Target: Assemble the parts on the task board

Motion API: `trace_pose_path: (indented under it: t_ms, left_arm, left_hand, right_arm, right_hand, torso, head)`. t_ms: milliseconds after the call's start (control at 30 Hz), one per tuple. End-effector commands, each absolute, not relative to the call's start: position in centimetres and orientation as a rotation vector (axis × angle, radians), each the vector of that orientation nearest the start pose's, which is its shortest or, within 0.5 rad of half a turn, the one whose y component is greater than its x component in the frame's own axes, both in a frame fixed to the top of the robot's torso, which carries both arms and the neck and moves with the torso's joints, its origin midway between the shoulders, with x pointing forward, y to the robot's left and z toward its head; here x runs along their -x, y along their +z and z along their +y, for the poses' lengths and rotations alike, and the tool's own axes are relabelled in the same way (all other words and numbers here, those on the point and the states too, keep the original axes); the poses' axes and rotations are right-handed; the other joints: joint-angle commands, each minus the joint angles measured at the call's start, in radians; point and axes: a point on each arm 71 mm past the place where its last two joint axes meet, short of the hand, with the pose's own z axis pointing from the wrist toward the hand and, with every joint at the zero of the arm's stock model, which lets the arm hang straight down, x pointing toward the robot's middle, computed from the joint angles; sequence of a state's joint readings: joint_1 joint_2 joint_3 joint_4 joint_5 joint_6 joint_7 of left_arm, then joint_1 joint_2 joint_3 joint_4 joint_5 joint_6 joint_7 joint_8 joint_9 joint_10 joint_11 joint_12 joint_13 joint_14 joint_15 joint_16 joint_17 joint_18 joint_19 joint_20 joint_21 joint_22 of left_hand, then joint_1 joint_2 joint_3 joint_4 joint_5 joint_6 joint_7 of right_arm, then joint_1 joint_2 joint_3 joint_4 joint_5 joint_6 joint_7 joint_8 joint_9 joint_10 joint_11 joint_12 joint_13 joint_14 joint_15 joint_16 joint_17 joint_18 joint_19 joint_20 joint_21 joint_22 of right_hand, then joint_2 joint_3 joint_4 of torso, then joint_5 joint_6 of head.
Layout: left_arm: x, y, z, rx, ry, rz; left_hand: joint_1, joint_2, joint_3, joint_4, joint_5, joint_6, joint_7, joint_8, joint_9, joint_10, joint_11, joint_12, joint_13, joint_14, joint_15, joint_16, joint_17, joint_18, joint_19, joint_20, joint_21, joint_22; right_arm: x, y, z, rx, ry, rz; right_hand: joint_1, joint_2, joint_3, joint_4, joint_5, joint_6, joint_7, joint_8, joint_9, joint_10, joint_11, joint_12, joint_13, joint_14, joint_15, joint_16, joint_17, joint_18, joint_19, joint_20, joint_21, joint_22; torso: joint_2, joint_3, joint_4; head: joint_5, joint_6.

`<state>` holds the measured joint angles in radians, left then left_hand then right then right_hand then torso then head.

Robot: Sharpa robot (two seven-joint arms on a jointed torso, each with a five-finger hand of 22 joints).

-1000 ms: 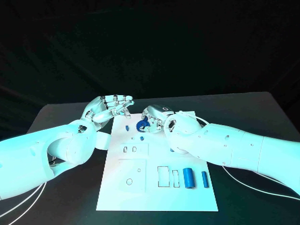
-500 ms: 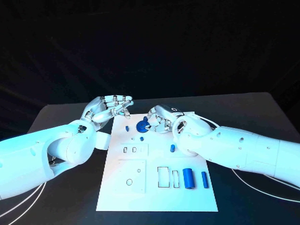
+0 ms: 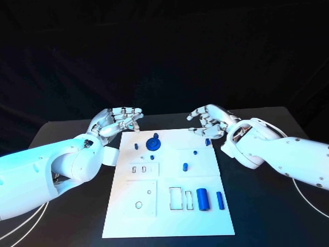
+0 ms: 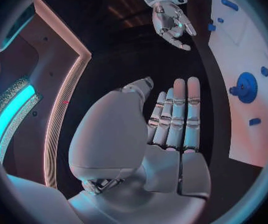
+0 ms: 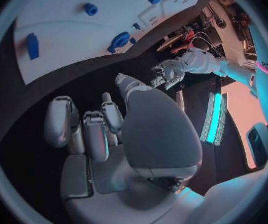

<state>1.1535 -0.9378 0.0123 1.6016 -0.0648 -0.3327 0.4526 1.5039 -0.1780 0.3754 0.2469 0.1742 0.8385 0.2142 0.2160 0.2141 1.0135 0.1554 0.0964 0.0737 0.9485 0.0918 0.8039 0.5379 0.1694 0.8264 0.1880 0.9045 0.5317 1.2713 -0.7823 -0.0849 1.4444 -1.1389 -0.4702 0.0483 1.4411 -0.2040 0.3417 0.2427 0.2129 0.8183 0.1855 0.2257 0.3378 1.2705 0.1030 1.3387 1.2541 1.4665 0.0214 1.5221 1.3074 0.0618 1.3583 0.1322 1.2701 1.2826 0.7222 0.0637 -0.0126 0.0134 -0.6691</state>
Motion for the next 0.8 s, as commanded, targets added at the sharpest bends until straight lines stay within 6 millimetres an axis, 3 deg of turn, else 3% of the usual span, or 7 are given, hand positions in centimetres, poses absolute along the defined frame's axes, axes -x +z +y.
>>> trace_pose_path:
  t_ms: [33, 300, 467, 600, 800]
  left_arm:
    - [-47.4, -16.8, 23.2, 1.043, -1.572, 1.329]
    - [-47.2, -16.8, 22.8, 1.042, -1.587, 1.337]
    - [-47.1, -16.8, 22.7, 1.041, -1.596, 1.341]
    - [-47.0, -16.8, 22.5, 1.039, -1.605, 1.345]
    - [-46.9, -16.9, 22.1, 1.038, -1.618, 1.352]
  left_hand:
    - [0.002, -0.004, 0.008, -0.001, -0.006, -0.003, -0.003, 0.005, 0.002, 0.006, 0.002, -0.003, 0.0, -0.008, -0.001, 0.006, 0.0, 0.012, -0.008, 0.001, 0.006, 0.001]
    - [0.002, -0.004, 0.008, -0.001, -0.006, -0.003, -0.003, 0.005, 0.002, 0.006, 0.002, -0.003, 0.0, -0.008, -0.001, 0.006, 0.0, 0.012, -0.008, 0.001, 0.006, 0.001]
    - [0.002, -0.004, 0.009, -0.001, -0.006, -0.003, -0.003, 0.005, 0.002, 0.006, 0.002, -0.003, 0.0, -0.009, -0.001, 0.006, 0.0, 0.012, -0.01, 0.001, 0.007, 0.002]
    - [0.002, -0.004, 0.009, -0.001, -0.006, -0.003, -0.003, 0.005, 0.002, 0.006, 0.002, -0.003, 0.0, -0.009, -0.001, 0.006, 0.0, 0.012, -0.01, 0.001, 0.007, 0.002]
    - [0.002, -0.004, 0.009, -0.001, -0.006, -0.003, -0.003, 0.005, 0.002, 0.006, 0.002, -0.004, 0.0, -0.009, -0.001, 0.007, 0.0, 0.013, -0.01, 0.001, 0.008, 0.002]
  right_arm:
    - [-50.3, -16.0, -20.2, -0.084, 0.966, 1.591]
    - [-50.8, -16.8, -23.9, -0.024, 0.847, 1.652]
    - [-51.2, -17.4, -25.5, -0.016, 0.784, 1.677]
    - [-51.5, -18.0, -26.1, -0.021, 0.759, 1.687]
    - [-51.6, -18.7, -26.1, -0.021, 0.746, 1.703]
  right_hand:
    - [0.013, -0.004, 0.007, -0.006, 0.007, -0.006, 0.004, -0.006, -0.002, -0.012, 0.001, -0.007, -0.006, 0.066, 0.006, -0.006, 0.127, 0.021, -0.008, 0.0, -0.008, -0.004]
    - [0.028, -0.017, 0.009, -0.017, 0.009, -0.005, 0.004, -0.005, -0.004, -0.012, 0.001, -0.009, -0.008, 0.069, 0.006, -0.003, 0.135, 0.019, -0.002, 0.0, -0.004, 0.002]
    - [0.032, -0.023, 0.007, -0.021, 0.009, -0.004, 0.003, -0.005, -0.004, -0.01, 0.0, -0.007, -0.007, 0.07, 0.006, -0.001, 0.141, 0.018, 0.002, 0.0, 0.001, 0.007]
    - [0.033, -0.025, 0.007, -0.022, 0.008, -0.005, 0.003, -0.005, -0.004, -0.009, 0.0, -0.007, -0.006, 0.071, 0.006, 0.0, 0.142, 0.018, 0.003, 0.0, 0.002, 0.008]
    - [0.034, -0.028, 0.005, -0.023, 0.007, -0.007, 0.004, -0.006, -0.005, -0.009, 0.001, -0.007, -0.006, 0.072, 0.006, 0.001, 0.147, 0.017, 0.006, 0.0, 0.005, 0.011]
  torso:
    - [-0.01, -0.0049, -0.0108]
    - [-0.01, -0.0144, -0.0062]
    - [-0.009, -0.0107, -0.0114]
    - [-0.008, -0.0114, -0.0133]
    - [0.002, -0.0194, -0.0109]
  head:
    - [-0.002, -0.003]
    - [-0.032, -0.012]
    - [-0.038, -0.016]
    - [-0.04, -0.017]
    - [-0.047, -0.015]
